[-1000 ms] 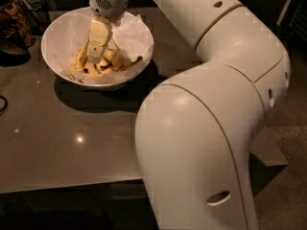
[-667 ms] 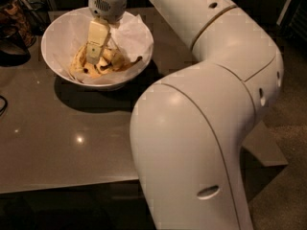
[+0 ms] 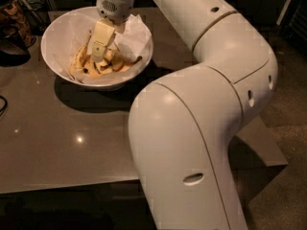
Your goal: Pick banana from white bowl
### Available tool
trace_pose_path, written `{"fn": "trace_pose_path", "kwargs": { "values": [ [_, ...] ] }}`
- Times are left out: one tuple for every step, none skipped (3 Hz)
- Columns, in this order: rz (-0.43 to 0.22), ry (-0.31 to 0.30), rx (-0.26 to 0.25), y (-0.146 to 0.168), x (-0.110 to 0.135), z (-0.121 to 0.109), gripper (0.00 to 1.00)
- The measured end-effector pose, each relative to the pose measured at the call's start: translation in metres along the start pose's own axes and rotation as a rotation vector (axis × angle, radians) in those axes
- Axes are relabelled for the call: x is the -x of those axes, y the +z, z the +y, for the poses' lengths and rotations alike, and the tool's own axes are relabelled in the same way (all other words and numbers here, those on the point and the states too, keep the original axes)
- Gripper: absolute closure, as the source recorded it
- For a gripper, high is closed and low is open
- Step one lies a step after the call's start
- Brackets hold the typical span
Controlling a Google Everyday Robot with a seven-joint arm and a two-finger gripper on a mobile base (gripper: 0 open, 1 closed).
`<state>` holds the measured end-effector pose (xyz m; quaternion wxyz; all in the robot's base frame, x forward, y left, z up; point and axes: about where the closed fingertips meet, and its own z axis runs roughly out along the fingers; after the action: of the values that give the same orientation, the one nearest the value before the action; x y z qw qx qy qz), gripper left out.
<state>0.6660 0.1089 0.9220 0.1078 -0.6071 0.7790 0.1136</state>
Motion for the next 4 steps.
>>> {"fn": "trace_pose_path", "kwargs": {
  "values": [
    [-0.009, 0.024, 0.004, 0.0, -0.003, -0.005, 0.11],
    [-0.008, 0.03, 0.004, 0.001, -0.001, -0.008, 0.15],
    [-0.001, 0.026, 0.0, 0.004, 0.004, -0.009, 0.23],
    [0.008, 0.02, -0.003, 0.009, 0.009, -0.011, 0.25]
  ]
}}
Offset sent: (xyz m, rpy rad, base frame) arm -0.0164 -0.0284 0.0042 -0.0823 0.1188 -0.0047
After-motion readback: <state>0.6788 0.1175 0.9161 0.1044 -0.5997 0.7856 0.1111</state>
